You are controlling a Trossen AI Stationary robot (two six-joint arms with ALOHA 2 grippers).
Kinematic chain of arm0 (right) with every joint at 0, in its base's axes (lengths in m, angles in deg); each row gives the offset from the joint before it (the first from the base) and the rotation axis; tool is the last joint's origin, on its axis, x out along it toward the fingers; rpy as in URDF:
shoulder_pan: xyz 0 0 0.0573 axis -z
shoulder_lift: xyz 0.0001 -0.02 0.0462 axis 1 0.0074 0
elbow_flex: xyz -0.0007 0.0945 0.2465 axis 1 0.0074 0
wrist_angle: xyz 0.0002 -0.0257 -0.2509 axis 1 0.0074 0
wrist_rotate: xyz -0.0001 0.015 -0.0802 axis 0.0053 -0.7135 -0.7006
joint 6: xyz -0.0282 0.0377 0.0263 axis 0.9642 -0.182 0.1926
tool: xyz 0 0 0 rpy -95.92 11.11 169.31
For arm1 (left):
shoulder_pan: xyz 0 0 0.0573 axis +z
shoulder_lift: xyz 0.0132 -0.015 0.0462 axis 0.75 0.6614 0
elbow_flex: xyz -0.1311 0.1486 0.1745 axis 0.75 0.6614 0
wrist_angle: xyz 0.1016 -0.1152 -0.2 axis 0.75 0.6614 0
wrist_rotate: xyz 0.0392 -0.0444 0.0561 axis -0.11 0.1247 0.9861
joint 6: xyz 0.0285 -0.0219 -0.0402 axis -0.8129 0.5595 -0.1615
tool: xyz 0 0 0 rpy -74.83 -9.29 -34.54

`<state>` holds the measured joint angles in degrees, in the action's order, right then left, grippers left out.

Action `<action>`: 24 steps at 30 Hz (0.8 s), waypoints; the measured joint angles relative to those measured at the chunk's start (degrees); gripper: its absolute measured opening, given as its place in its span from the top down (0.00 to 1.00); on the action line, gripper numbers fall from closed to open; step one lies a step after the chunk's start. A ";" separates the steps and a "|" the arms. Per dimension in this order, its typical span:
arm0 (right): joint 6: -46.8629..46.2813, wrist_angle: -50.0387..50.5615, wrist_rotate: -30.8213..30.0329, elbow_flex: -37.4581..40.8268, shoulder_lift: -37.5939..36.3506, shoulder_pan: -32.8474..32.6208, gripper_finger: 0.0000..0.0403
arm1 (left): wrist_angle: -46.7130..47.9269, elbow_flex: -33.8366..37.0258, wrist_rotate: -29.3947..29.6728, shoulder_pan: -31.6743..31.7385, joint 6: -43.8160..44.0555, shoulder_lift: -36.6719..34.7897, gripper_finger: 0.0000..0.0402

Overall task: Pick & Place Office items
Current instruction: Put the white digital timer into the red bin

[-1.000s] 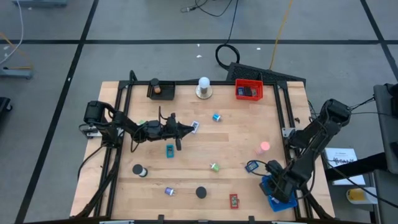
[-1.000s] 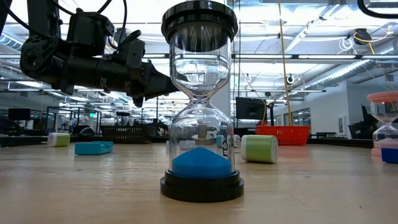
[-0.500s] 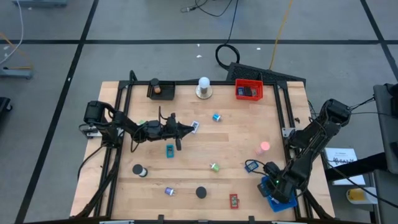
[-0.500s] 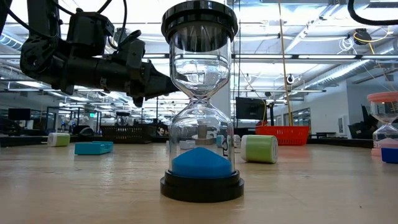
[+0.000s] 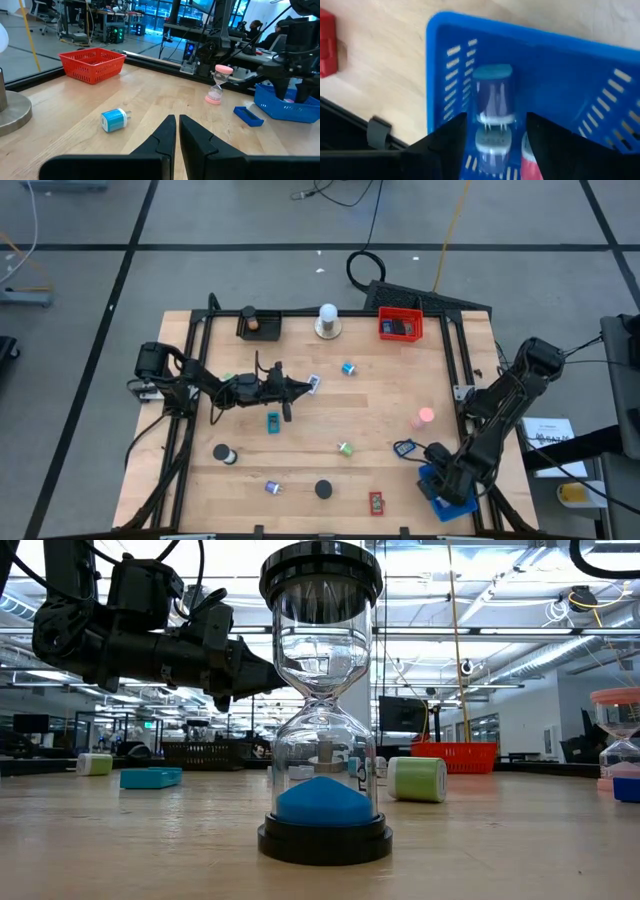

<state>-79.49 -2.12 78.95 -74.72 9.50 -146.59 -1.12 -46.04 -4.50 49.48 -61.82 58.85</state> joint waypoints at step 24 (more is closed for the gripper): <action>25.73 4.95 -8.08 0.00 -17.19 2.86 0.99 | 0.00 0.00 0.00 -0.02 0.00 0.01 0.94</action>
<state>-53.77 2.84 70.88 -74.72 -7.69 -143.73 -1.12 -46.04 -4.50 49.46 -61.82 58.86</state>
